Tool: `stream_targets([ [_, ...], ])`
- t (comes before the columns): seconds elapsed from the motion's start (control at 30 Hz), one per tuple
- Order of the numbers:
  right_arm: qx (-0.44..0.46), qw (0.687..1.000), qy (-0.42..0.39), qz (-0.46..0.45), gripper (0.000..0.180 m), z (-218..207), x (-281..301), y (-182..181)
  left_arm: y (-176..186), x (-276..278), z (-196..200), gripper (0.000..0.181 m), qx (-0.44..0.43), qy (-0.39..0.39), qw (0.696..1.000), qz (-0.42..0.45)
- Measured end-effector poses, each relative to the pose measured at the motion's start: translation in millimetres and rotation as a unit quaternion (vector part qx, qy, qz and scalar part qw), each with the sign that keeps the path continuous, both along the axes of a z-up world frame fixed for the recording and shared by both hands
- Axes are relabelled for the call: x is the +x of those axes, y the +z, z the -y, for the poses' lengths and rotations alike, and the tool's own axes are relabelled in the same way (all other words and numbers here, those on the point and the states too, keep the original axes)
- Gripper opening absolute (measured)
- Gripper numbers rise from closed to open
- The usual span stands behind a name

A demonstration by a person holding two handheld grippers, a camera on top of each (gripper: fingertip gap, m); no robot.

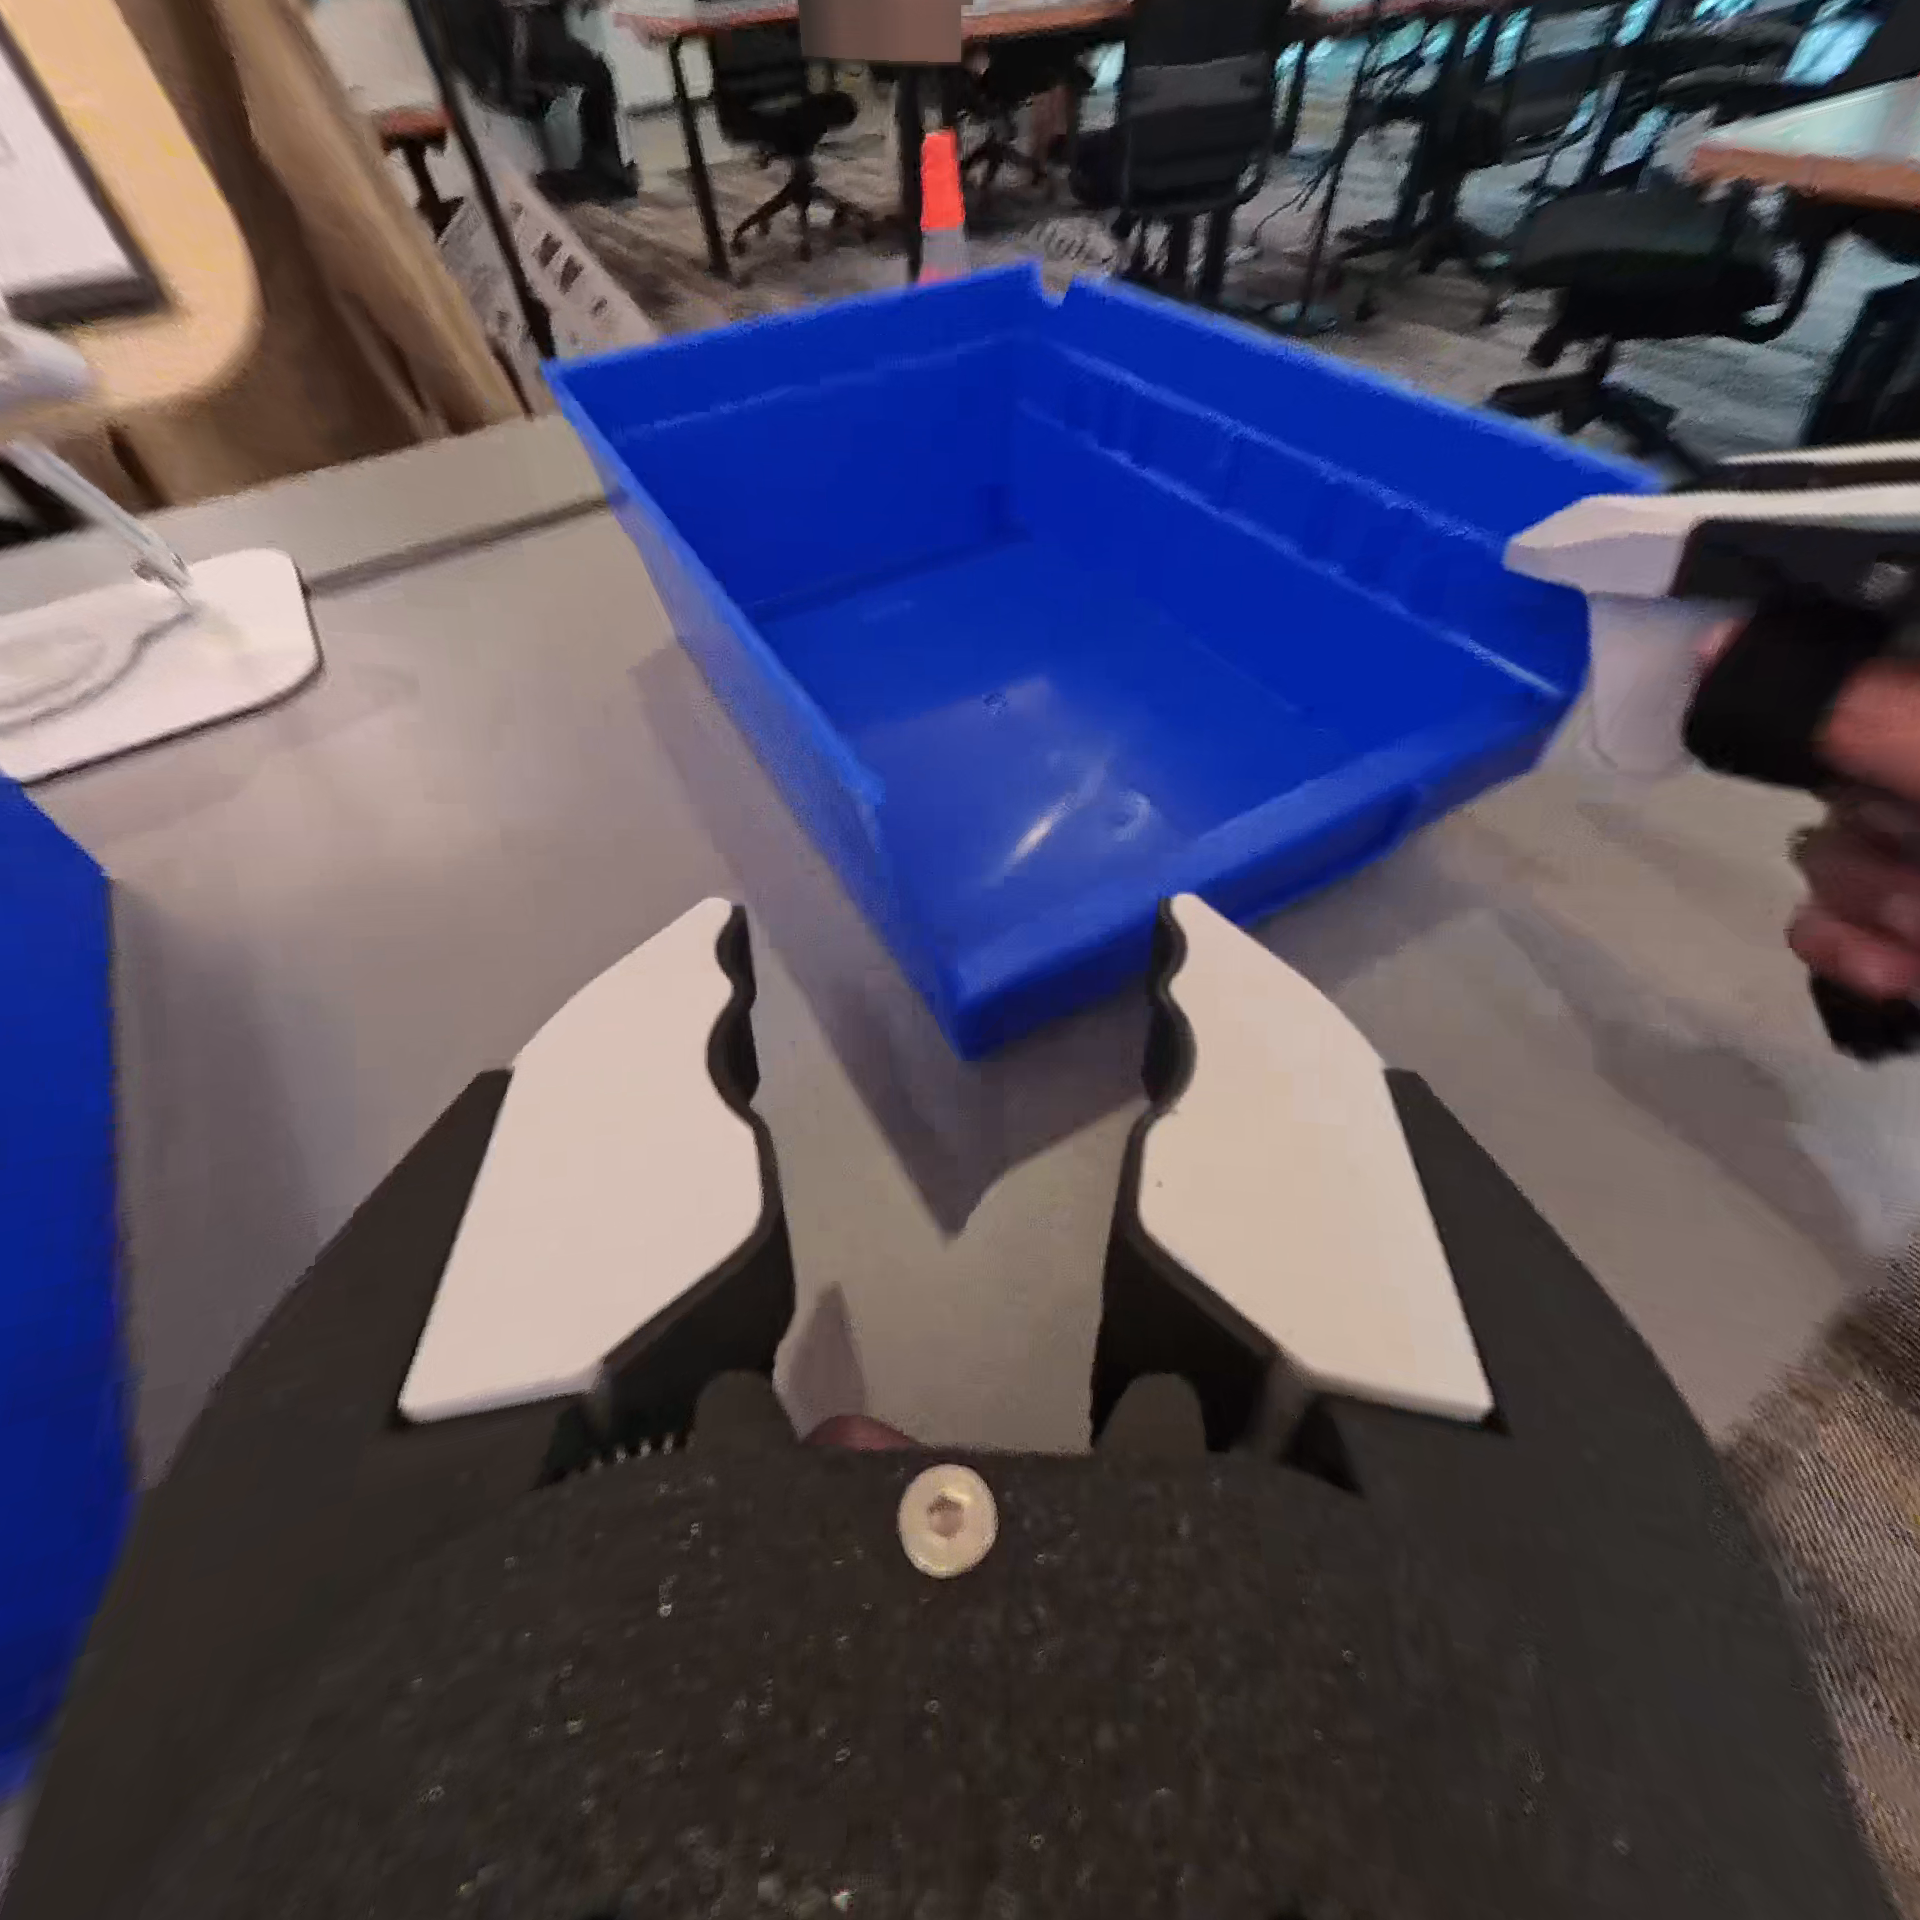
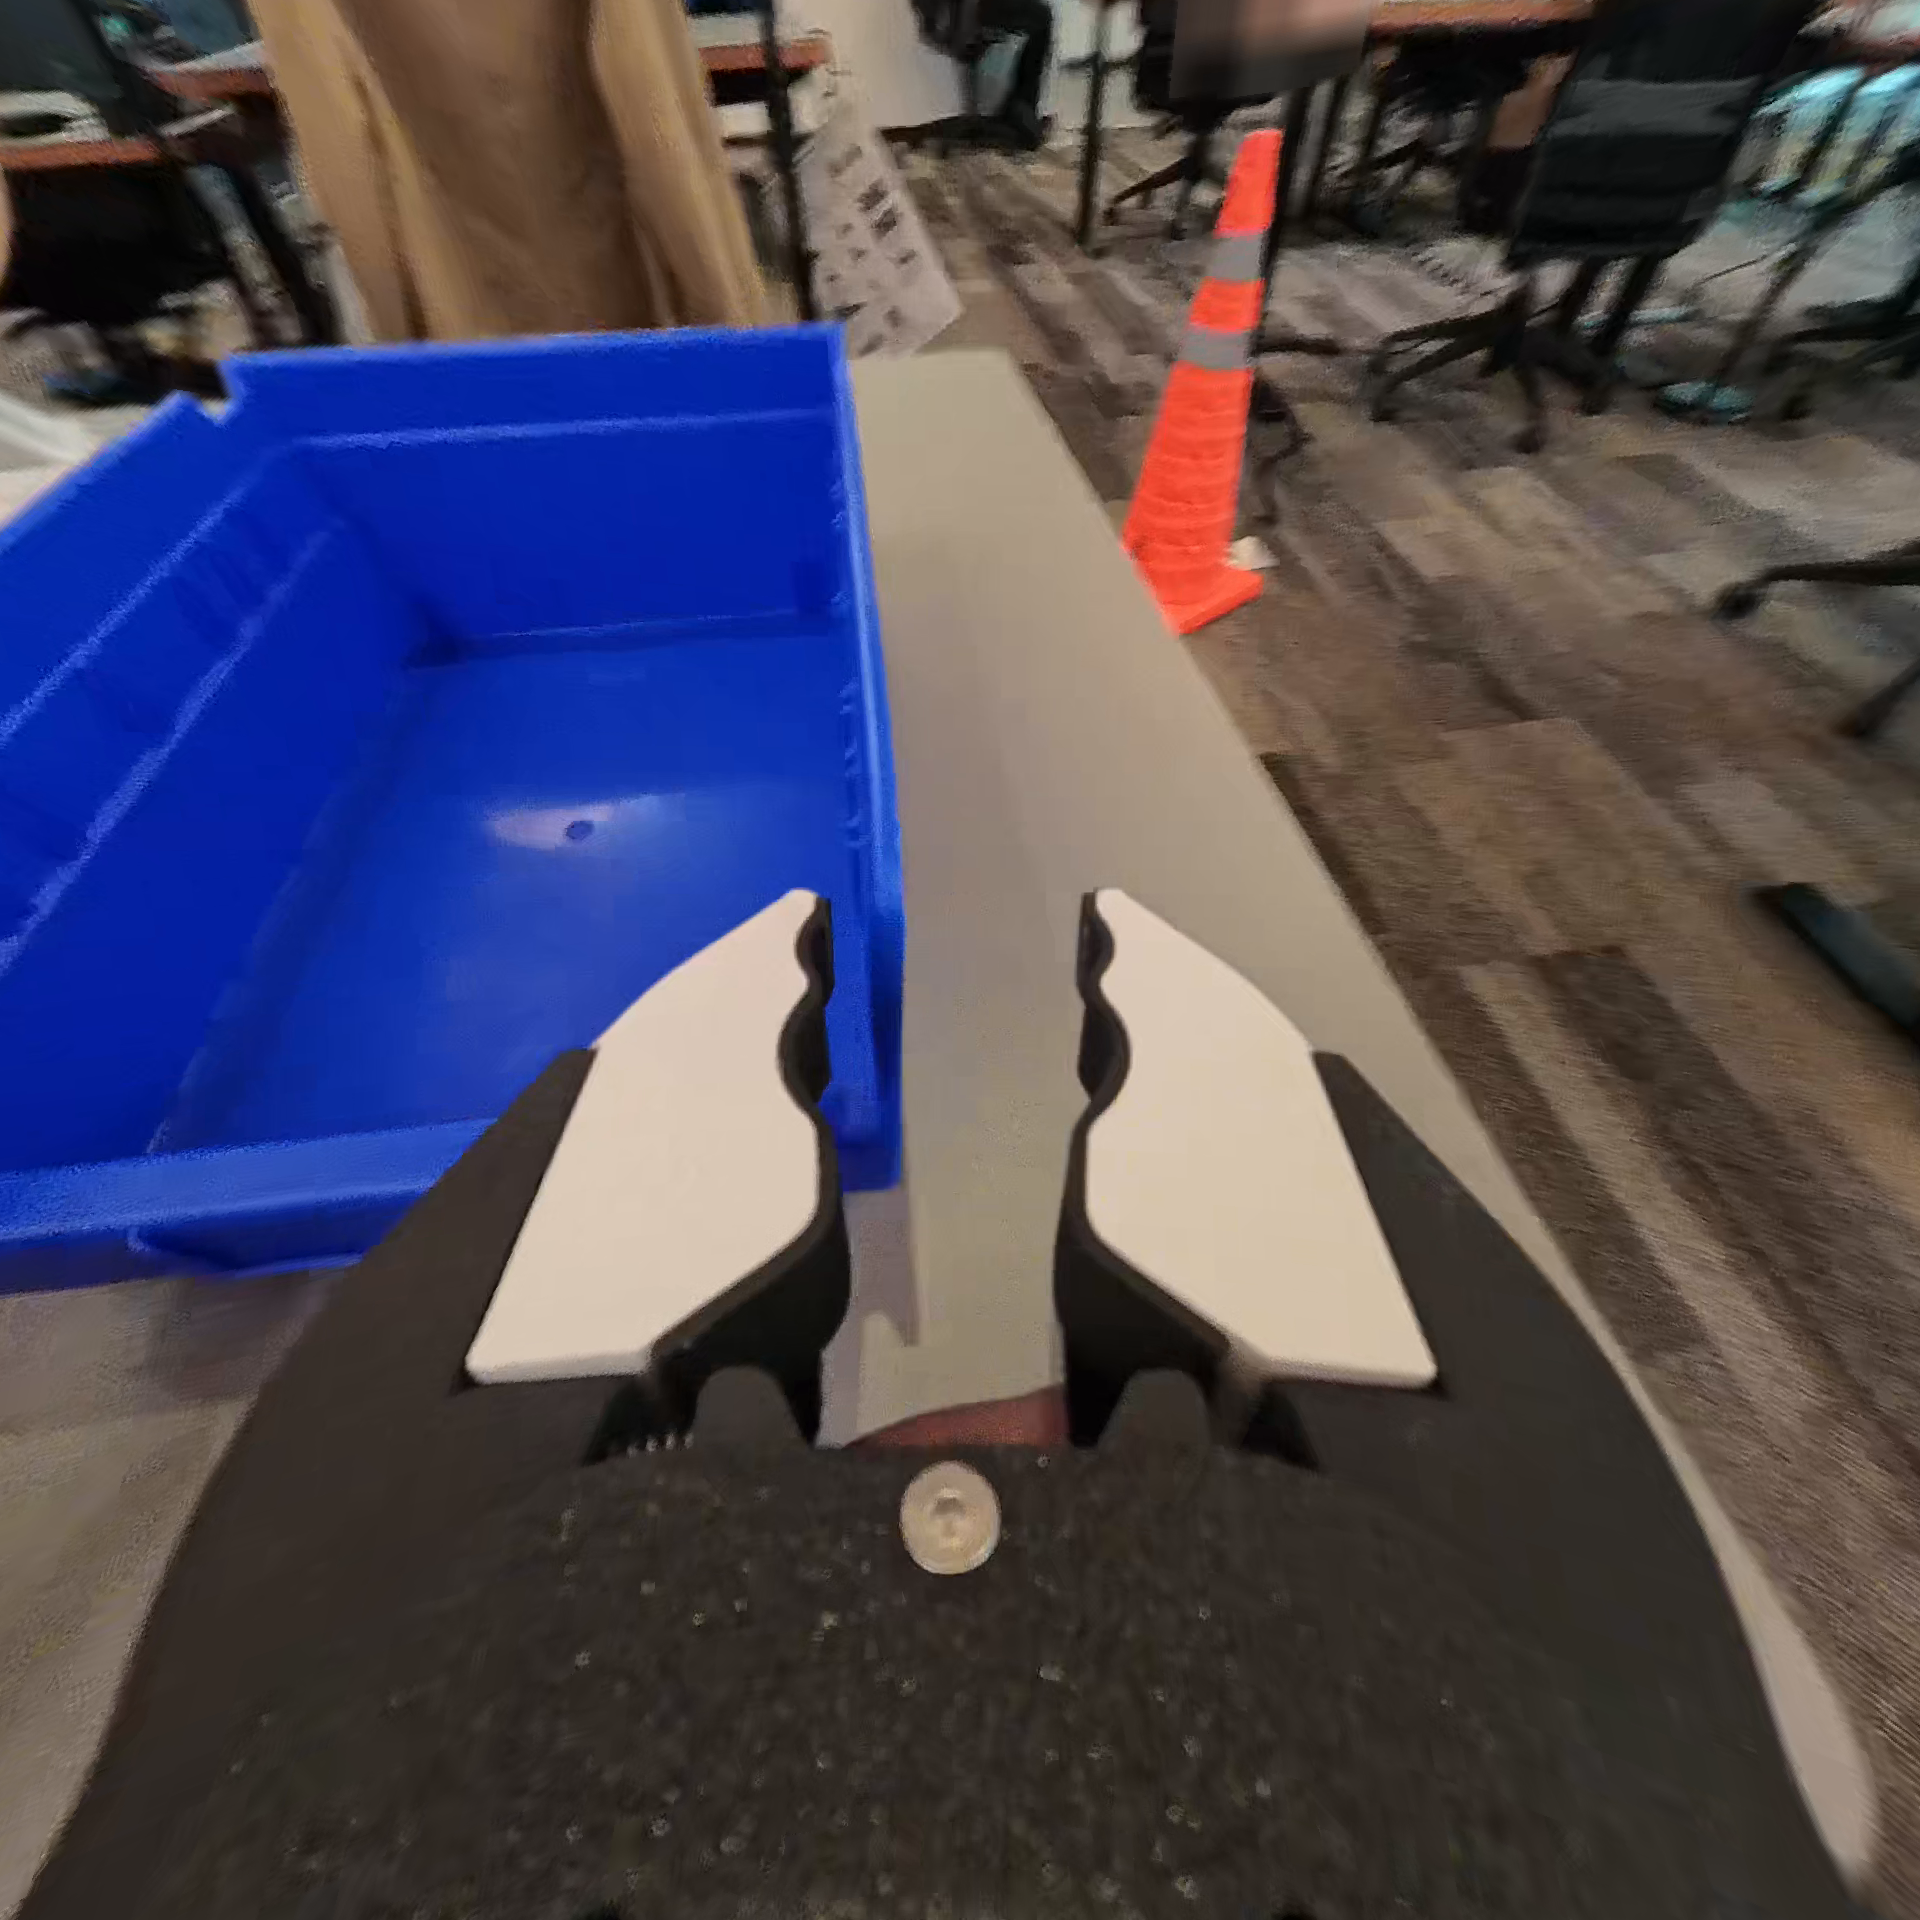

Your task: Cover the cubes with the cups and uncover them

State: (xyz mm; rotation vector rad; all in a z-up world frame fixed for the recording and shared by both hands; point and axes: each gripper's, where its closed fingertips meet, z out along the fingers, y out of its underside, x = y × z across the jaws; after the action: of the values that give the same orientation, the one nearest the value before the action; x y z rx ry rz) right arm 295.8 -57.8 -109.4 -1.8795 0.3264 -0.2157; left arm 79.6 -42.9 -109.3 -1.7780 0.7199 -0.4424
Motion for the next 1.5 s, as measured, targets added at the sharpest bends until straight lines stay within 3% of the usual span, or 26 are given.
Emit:
stream_targets([
  [0.1, 0.062, 0.998, -0.017, 0.026, 0.045, 23.7, -34.5, 51.9, 33.3, -83.8, 21.8, 0.062, 0.025, 0.004, 1.000, 0.016],
  [0.2, 0.122, 0.990, 0.067, 0.014, 0.044, 22.7, -136.3, 86.7, 61.5, -207.4, 9.9, 0.060, 0.059, 0.098, 0.994, 0.002],
  [0.3, 0.117, 0.971, 0.201, -0.063, 0.043, 3.9, -275.9, 71.3, 69.5, -321.2, -14.7, 0.057, 0.063, 0.198, 0.978, -0.007],
  [0.37, 0.079, 0.963, 0.246, -0.074, 0.044, -9.9, -349.1, 42.9, 52.4, -366.0, -33.8, 0.058, 0.024, 0.231, 0.973, -0.002],
  [0.5, 0.038, 0.976, 0.213, -0.003, 0.047, -40.3, -411.0, 3.8, 10.5, -387.7, -71.8, 0.064, -0.039, 0.238, 0.971, -0.003],
  [0.67, -0.001, 0.991, 0.133, -0.006, 0.039, -75.1, -404.7, -15.0, -13.7, -382.1, -95.8, 0.058, -0.072, 0.232, 0.970, 0.009],
  [0.73, -0.002, 0.992, 0.126, -0.023, 0.037, -82.1, -400.0, -14.4, -15.7, -374.4, -97.0, 0.038, -0.092, 0.213, 0.972, 0.034],
  [0.8, -0.015, 0.991, 0.129, -0.034, 0.014, -86.9, -399.0, -19.7, -20.4, -369.6, -97.1, 0.009, -0.112, 0.206, 0.972, 0.026],
  [0.83, -0.017, 0.990, 0.133, -0.046, 0.003, -88.1, -398.9, -20.1, -20.6, -373.3, -99.8, 0.005, -0.103, 0.222, 0.969, 0.010],
  [1.1, -0.021, 0.990, 0.131, -0.050, 0.003, -81.8, -427.5, -15.5, -18.0, -400.9, -94.5, 0.003, -0.100, 0.251, 0.963, -0.012],
  [1.33, -0.009, 0.985, 0.166, -0.048, 0.004, -84.6, -518.4, -5.9, -0.5, -490.4, -92.8, 0.003, -0.071, 0.284, 0.955, -0.040],
  [1.5, -0.008, 0.983, 0.181, -0.031, 0.004, -101.5, -580.5, 6.4, -0.2, -554.1, -103.5, 0.003, -0.091, 0.299, 0.950, -0.011],
])
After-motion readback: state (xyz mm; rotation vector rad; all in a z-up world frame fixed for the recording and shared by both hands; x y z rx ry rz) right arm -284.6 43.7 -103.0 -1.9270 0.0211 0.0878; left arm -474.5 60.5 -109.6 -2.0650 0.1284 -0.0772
